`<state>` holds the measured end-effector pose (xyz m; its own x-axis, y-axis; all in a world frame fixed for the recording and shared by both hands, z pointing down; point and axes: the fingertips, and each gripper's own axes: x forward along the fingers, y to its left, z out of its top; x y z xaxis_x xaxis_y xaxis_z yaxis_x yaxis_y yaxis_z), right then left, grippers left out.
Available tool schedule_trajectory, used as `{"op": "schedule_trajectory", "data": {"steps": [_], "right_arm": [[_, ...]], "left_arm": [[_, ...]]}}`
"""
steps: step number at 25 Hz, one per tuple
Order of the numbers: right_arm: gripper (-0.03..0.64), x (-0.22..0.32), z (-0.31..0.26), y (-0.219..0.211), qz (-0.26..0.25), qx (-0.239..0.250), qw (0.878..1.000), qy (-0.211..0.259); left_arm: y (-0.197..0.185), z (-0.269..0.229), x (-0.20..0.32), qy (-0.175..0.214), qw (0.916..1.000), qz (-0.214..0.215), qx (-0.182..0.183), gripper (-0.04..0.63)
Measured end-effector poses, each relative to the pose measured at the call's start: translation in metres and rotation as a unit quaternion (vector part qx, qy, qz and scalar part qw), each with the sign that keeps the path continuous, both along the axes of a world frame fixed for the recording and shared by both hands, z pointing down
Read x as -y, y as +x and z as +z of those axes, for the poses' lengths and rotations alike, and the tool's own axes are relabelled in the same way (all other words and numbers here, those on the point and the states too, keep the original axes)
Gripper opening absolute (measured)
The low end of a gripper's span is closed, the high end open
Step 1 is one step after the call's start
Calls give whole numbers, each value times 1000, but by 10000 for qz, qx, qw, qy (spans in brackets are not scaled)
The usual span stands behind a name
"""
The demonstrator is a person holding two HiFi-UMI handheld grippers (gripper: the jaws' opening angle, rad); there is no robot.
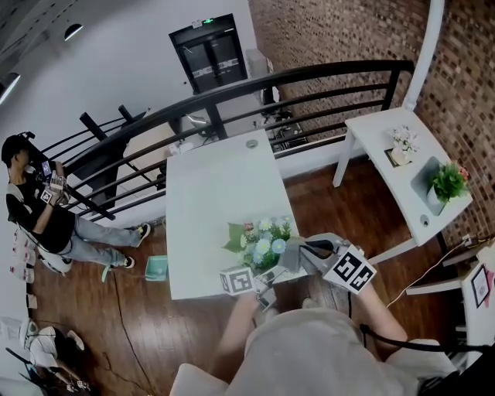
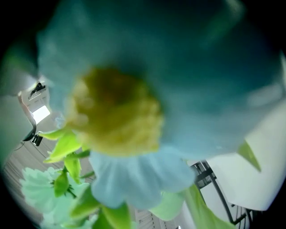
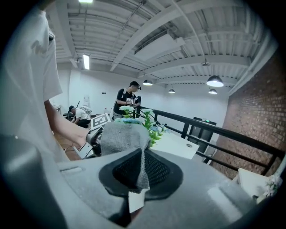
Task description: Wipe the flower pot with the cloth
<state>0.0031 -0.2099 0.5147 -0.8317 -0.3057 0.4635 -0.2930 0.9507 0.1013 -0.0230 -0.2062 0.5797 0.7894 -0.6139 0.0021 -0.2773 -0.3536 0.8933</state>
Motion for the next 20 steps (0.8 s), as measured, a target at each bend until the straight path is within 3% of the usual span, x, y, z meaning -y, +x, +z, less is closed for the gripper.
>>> {"op": "schedule_trajectory", "data": {"steps": [2, 4, 9, 15, 20], "right_arm": [[6, 7, 0, 4, 155, 122, 9998, -67], [6, 19, 0, 12, 366, 222, 9990, -129], [6, 45, 4, 35, 889, 702, 9916, -620], [6, 49, 22, 52, 1257, 1148, 9785, -1165], [6, 48, 26, 49, 1333, 1737, 9634, -1548]], "left_arm": [[4, 1, -7, 129, 9996, 167, 210, 549], [10, -8, -14, 221, 9991, 335, 113, 549], [22, -47, -22, 140, 9939, 494, -976, 548], [29, -78, -22, 55, 9772, 488, -2067, 546], [28, -93, -16, -68, 9615, 340, -2726, 546]]}}
